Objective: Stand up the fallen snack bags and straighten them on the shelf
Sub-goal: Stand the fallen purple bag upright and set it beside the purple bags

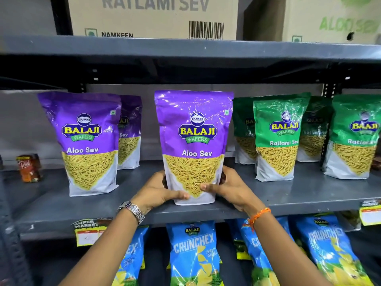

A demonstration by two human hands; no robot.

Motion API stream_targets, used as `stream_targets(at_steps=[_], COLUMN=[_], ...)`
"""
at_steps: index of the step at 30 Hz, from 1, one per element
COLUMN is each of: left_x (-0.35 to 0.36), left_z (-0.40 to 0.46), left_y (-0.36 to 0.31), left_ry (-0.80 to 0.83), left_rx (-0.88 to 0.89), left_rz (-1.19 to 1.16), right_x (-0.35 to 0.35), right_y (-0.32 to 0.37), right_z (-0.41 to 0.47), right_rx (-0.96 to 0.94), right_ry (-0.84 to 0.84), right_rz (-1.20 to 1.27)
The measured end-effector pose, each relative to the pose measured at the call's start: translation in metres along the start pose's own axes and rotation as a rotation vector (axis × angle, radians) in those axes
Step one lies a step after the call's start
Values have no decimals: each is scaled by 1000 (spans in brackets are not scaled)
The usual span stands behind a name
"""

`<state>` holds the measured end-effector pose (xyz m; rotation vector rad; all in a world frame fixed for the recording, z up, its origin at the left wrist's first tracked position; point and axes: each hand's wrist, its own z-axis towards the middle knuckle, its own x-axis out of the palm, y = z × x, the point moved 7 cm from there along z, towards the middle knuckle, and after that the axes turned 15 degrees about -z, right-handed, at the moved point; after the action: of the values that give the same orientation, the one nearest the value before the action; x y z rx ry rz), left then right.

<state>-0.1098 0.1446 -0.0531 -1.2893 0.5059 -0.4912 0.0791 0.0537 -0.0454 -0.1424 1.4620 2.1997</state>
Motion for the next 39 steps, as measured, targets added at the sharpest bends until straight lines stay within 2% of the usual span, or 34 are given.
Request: stream_targets(at_steps=[8,10,12,14,15,17,19,22,25,31,34,39], left_x=[1,-27,-77,-139,-168,-211,-233,-235,-236,-243,-242,-246], left_z=[-25,-45,-70,-95,-105,-109,-96,-73,-59,-54,-58,-74], left_y=[-10,-28,-47,-56,-55,-50,-40,-34,-40,-43,-36,-21], left_ry=[-58,-170,-376,-640,-761,-853,-748,-557,-456,-426,-416,-349], left_rx=[-34,43,188,291,295,227,117,41,96,31,73,119], left_rz=[-102,-180,-151,-76,-40,47,89,106,65,27,-1,-60], right_x=[0,-21,-45,-38,-17,42,111,190,233,269,270,266], right_y=[10,27,55,91,109,133,145,122,95,79,80,83], right_z=[-15,-21,-42,-70,-80,-74,-40,38,95,118,102,75], right_rx=[49,46,-24,-213,-309,-422,-395,-106,75,2,-20,-40], right_ry=[50,-132,-486,-753,-782,-633,-382,-20,216,328,281,257], right_rz=[91,88,-17,-100,-119,-125,-162,-147,-254,-62,41,44])
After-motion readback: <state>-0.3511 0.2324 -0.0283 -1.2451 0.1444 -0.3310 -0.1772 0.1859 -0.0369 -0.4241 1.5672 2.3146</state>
